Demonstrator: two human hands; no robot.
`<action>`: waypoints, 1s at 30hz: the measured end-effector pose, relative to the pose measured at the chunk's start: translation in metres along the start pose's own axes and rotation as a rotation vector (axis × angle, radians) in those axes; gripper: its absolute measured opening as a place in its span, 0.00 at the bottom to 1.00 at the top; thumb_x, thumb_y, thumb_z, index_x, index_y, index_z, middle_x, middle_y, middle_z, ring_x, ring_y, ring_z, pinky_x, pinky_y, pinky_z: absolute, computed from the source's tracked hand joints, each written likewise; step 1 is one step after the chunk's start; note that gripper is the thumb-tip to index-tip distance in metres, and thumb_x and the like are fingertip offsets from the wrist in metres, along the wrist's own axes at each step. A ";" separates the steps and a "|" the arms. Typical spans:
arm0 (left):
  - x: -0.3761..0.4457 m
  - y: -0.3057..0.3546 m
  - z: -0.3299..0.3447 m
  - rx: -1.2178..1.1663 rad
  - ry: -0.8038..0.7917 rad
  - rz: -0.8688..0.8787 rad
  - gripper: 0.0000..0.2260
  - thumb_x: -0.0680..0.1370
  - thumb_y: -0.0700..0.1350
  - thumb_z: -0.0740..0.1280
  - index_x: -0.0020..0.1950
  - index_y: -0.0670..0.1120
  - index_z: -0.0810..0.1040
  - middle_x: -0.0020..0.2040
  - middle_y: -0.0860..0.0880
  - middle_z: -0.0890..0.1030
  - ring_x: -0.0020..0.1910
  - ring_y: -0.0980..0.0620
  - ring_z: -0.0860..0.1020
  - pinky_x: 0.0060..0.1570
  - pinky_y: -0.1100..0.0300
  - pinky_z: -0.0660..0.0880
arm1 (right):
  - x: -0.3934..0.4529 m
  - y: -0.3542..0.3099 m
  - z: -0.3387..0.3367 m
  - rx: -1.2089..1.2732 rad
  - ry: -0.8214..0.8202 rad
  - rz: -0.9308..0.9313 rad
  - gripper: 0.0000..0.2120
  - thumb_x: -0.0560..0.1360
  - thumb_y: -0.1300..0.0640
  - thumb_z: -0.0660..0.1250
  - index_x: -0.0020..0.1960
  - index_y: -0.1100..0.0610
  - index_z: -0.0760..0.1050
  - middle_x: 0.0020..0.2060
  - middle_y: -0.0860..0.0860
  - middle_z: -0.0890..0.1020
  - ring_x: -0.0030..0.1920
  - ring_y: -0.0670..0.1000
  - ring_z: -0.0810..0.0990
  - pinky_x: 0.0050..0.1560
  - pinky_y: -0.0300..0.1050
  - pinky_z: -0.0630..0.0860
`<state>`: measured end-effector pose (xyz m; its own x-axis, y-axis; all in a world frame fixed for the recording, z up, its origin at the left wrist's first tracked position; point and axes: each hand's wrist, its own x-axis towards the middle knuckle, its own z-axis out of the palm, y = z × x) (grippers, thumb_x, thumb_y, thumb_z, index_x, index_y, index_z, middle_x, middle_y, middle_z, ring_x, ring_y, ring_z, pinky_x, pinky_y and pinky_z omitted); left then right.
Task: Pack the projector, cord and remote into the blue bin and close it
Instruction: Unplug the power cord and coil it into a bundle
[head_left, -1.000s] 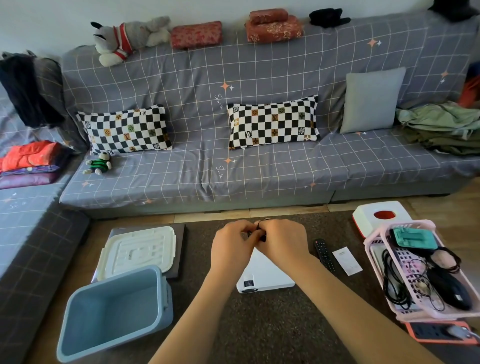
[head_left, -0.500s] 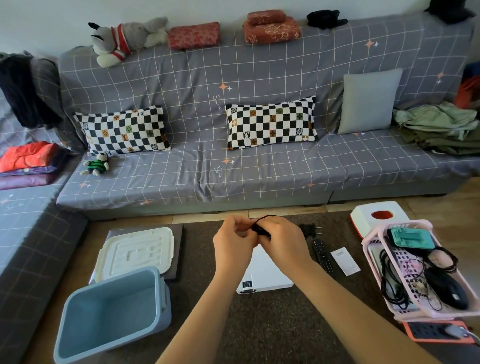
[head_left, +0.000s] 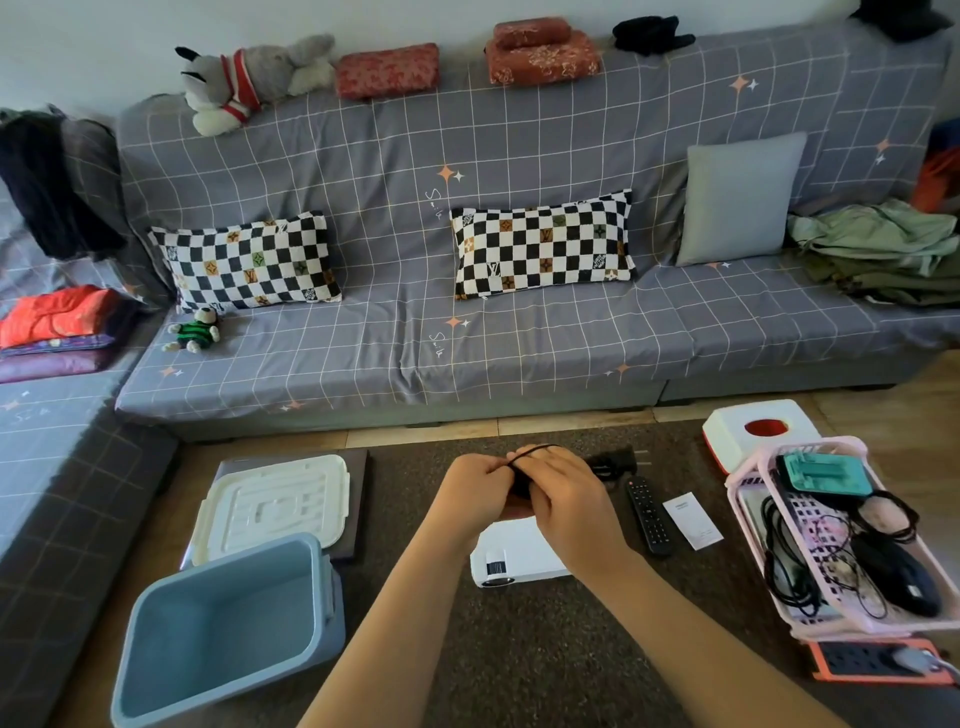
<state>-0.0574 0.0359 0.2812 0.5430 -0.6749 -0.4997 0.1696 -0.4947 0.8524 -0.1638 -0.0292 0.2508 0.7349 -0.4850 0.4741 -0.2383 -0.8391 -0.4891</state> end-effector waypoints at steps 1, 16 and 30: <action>0.000 -0.001 0.000 -0.066 0.011 -0.006 0.15 0.77 0.33 0.57 0.40 0.41 0.82 0.36 0.45 0.84 0.32 0.54 0.84 0.30 0.66 0.78 | 0.002 0.001 -0.001 0.023 -0.008 -0.006 0.12 0.69 0.71 0.69 0.51 0.63 0.81 0.45 0.55 0.85 0.49 0.54 0.83 0.58 0.48 0.75; 0.010 -0.017 0.002 -0.492 -0.111 -0.176 0.10 0.81 0.36 0.56 0.48 0.36 0.78 0.41 0.40 0.84 0.37 0.49 0.85 0.34 0.60 0.80 | 0.007 0.003 -0.008 0.210 -0.071 0.082 0.15 0.70 0.73 0.60 0.50 0.63 0.81 0.46 0.56 0.85 0.50 0.54 0.82 0.56 0.41 0.75; 0.008 -0.025 0.006 -0.825 -0.134 -0.334 0.12 0.78 0.30 0.55 0.45 0.34 0.77 0.36 0.39 0.82 0.36 0.47 0.82 0.35 0.58 0.82 | 0.010 0.006 -0.001 0.232 -0.029 0.255 0.11 0.72 0.68 0.66 0.52 0.59 0.82 0.46 0.54 0.86 0.47 0.51 0.83 0.51 0.29 0.69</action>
<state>-0.0615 0.0395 0.2548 0.2680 -0.6500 -0.7111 0.8660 -0.1610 0.4735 -0.1582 -0.0394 0.2532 0.6886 -0.6620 0.2959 -0.2679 -0.6115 -0.7445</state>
